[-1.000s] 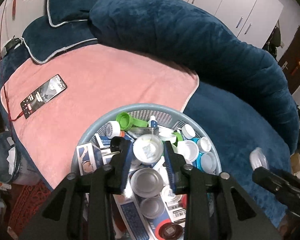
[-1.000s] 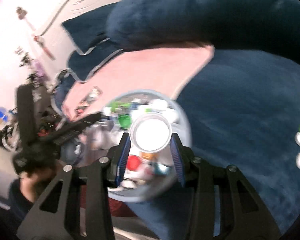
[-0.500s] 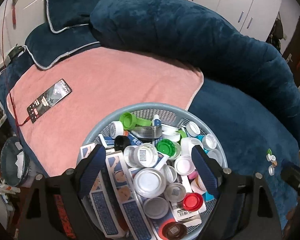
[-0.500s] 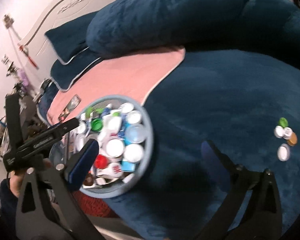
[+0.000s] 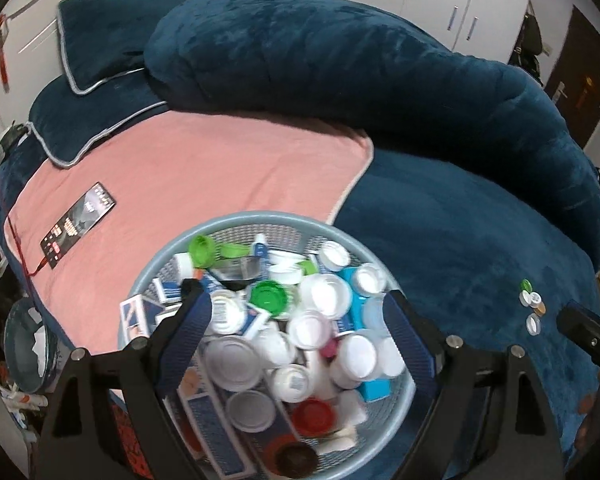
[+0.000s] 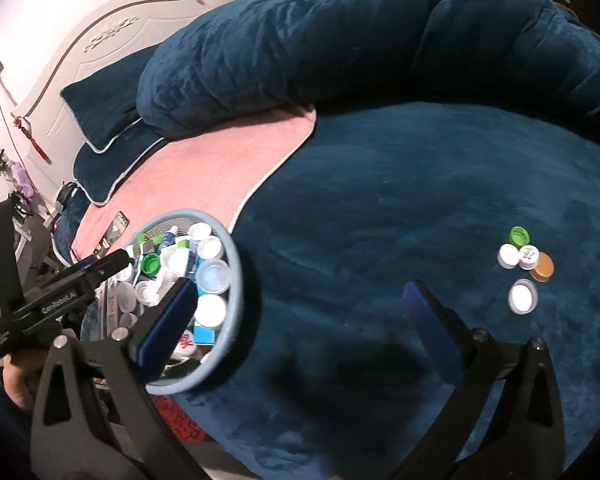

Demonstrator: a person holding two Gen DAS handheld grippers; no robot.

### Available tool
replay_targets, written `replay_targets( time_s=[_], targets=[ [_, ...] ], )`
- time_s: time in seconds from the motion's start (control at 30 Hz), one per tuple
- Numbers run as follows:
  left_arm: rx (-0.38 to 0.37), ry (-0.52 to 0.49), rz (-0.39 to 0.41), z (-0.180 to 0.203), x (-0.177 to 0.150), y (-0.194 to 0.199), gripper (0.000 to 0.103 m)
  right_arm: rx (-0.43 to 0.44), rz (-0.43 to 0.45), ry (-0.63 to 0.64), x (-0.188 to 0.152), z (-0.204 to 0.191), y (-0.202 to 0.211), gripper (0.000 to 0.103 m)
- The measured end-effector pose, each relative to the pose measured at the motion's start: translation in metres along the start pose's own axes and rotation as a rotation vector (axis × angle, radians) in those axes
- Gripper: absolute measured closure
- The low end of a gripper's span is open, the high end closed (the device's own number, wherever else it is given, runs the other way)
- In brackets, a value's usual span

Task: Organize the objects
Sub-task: 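Move both grippers back to the remaining caps on the bed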

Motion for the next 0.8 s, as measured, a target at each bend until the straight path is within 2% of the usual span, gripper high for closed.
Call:
replay_targets(
  time_s=[0.2,0.5,0.8],
  targets=[
    [-0.02,-0.061,-0.006,0.032,-0.001,0.002,0.014,-0.042,0.014,-0.012,0.0,0.037,0.017,0.0],
    [-0.047,-0.156,-0.017,0.086,0.003,-0.002,0.014,-0.164,0.015,-0.077,0.0,0.127,0.038,0.0],
    [-0.071,-0.255,-0.047,0.144,0.003,-0.022,0.014,-0.249,-0.015,-0.18,0.005,0.211,0.028,0.0]
  ],
)
Point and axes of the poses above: each gripper's, at about its wrist camera, not at the fingertips, and y roughly against the way its jaws point, z to its right, x to its top, the point moved 3 cm from there along -y, roughly the way its jaws point, and after that the axes turned 5 degrees about -z, right-handed, at the moved point
